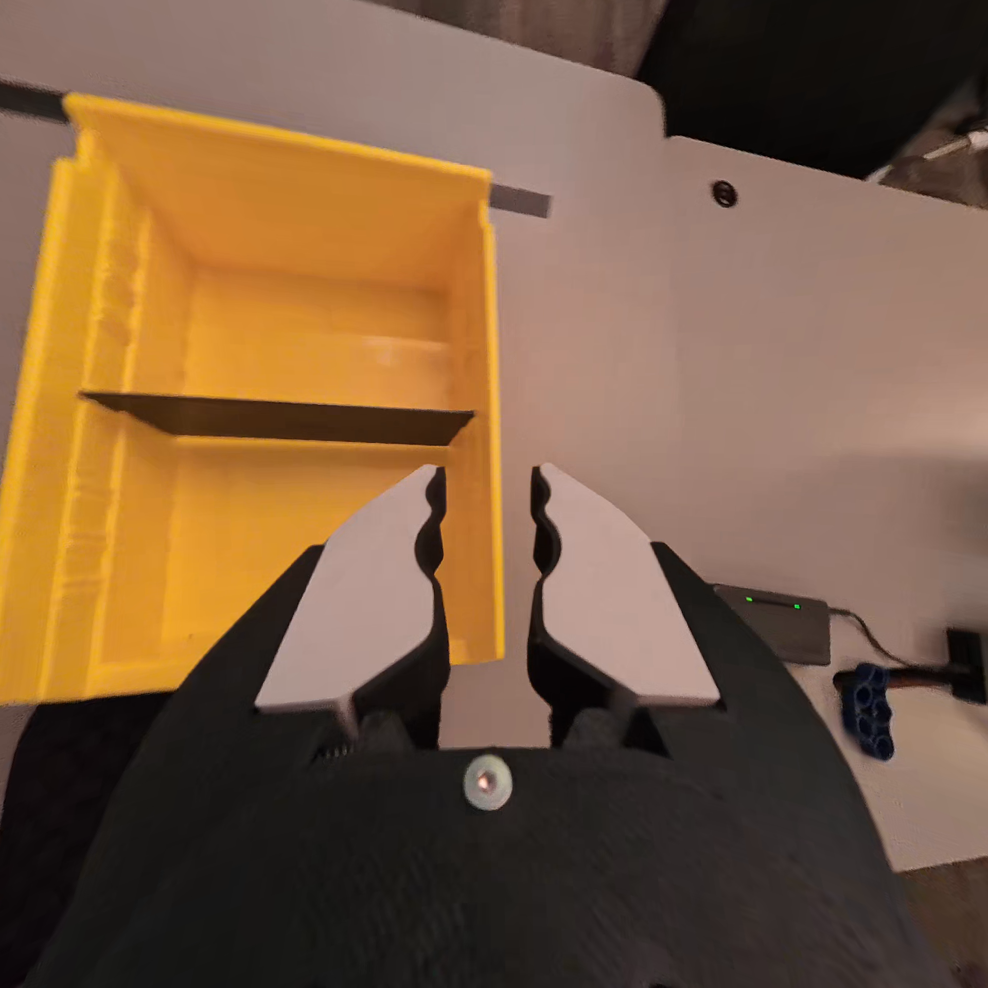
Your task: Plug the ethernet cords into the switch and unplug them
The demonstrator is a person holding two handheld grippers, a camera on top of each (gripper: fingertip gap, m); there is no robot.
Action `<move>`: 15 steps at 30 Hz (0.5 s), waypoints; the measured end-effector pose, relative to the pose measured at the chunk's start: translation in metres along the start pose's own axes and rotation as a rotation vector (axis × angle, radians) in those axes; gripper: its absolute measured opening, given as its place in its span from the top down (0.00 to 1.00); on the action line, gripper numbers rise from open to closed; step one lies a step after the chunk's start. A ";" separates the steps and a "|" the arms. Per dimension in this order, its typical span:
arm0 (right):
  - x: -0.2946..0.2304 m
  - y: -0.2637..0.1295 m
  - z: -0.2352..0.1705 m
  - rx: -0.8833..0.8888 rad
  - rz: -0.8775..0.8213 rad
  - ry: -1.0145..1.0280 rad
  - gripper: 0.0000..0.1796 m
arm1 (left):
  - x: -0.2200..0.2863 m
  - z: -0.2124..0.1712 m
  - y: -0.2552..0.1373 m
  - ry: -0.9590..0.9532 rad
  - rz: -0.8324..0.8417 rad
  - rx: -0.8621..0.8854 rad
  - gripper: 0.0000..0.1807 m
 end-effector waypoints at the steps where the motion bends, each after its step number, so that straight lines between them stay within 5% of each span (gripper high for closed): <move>1: 0.008 0.000 0.000 0.016 -0.023 0.038 0.83 | 0.000 0.000 0.000 -0.002 0.000 0.000 0.58; 5: 0.035 -0.004 -0.004 0.042 -0.096 0.195 0.81 | -0.001 -0.002 0.001 -0.007 0.000 -0.003 0.58; 15: 0.036 -0.004 -0.003 0.061 -0.083 0.192 0.75 | -0.001 0.000 -0.001 -0.010 0.005 0.004 0.57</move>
Point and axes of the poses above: each gripper's, where its closed fingertips meet, y out along the fingers, z out of its top, x = y × z across the jaws, the point moved 5 cm from there along -y, back along the fingers, and after that the axes turned 11 degrees about y, right-handed, at the moved point
